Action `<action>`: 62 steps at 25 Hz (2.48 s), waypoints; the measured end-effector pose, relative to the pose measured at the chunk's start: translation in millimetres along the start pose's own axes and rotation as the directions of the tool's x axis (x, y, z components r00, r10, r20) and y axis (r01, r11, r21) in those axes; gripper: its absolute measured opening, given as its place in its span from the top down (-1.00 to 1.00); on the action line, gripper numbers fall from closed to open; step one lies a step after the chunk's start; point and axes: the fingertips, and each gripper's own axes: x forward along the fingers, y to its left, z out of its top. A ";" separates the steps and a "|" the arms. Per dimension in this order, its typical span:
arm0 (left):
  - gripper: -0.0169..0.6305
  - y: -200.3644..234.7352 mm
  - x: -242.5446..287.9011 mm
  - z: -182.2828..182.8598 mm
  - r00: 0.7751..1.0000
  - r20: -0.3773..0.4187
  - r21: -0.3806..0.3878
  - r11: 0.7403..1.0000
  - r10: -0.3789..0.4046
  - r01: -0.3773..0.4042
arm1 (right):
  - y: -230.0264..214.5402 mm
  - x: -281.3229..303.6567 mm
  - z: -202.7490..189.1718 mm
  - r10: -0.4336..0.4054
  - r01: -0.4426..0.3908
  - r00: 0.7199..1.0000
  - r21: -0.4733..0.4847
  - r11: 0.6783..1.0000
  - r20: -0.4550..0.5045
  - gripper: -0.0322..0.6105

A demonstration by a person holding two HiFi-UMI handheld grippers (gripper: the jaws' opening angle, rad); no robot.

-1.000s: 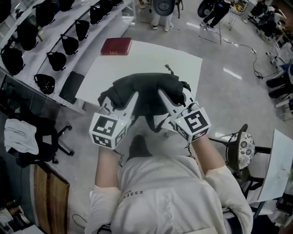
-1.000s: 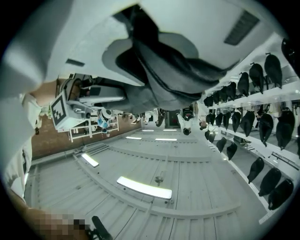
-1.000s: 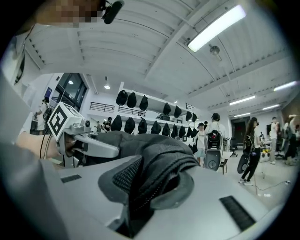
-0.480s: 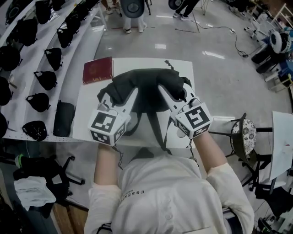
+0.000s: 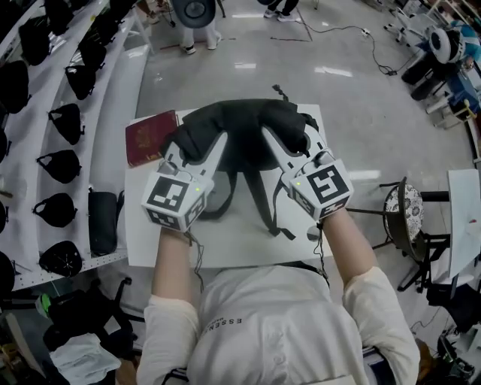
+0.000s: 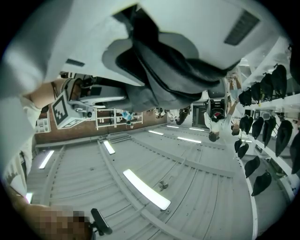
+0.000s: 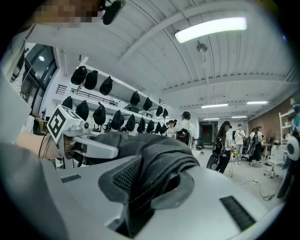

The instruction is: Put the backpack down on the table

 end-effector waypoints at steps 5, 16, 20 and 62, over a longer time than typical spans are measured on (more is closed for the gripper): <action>0.69 30.8 26.6 -10.5 0.999 0.030 0.012 0.999 -0.030 0.030 | -17.1 32.5 -12.2 -0.037 0.037 0.999 -0.006 0.999 0.003 0.64; 0.69 56.2 52.0 -51.6 0.998 0.051 0.015 0.999 -0.035 0.035 | -26.2 64.7 -55.3 -0.068 0.068 0.998 0.006 0.998 -0.008 0.64; 0.69 51.6 51.6 -56.7 0.997 0.060 0.031 0.999 -0.042 0.041 | -25.0 60.7 -62.3 -0.067 0.067 0.998 0.013 0.998 -0.008 0.63; 0.67 -69.7 -67.9 -174.9 0.998 -0.026 -0.207 0.977 -0.058 0.051 | 98.6 -67.0 -161.8 0.007 0.024 0.993 0.254 0.967 -0.121 0.58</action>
